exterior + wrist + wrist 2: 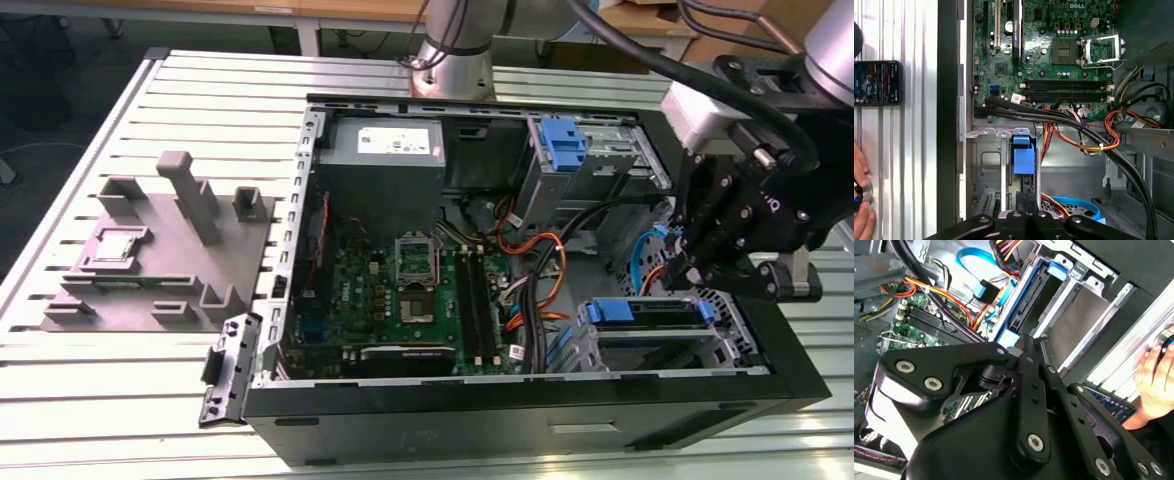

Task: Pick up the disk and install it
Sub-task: 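Insert the first disk wire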

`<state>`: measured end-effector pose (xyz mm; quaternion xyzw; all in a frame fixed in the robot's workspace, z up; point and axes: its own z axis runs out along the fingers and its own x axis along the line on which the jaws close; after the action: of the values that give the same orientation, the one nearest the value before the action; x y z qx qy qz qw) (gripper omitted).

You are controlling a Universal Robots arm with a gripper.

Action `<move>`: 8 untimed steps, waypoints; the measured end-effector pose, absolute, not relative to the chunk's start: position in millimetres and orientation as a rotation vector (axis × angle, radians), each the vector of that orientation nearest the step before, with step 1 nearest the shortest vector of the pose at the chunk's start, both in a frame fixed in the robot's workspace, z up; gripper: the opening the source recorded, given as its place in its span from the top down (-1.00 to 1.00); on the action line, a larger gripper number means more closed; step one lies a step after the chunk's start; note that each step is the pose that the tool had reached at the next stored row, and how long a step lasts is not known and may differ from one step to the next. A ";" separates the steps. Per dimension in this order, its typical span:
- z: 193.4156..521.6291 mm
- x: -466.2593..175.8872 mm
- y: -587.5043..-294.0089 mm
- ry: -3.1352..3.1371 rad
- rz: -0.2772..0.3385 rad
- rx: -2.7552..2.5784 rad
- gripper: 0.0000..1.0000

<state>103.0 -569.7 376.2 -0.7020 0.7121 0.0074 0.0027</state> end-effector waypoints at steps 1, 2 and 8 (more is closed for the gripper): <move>376.1 103.0 -569.7 2.233 0.023 -2.201 0.80; 376.3 103.0 -569.7 2.233 0.023 -2.202 0.80; 376.5 103.1 -569.7 2.233 0.023 -2.202 0.80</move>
<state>103.1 -569.7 376.5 -0.7020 0.7121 0.0074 0.0027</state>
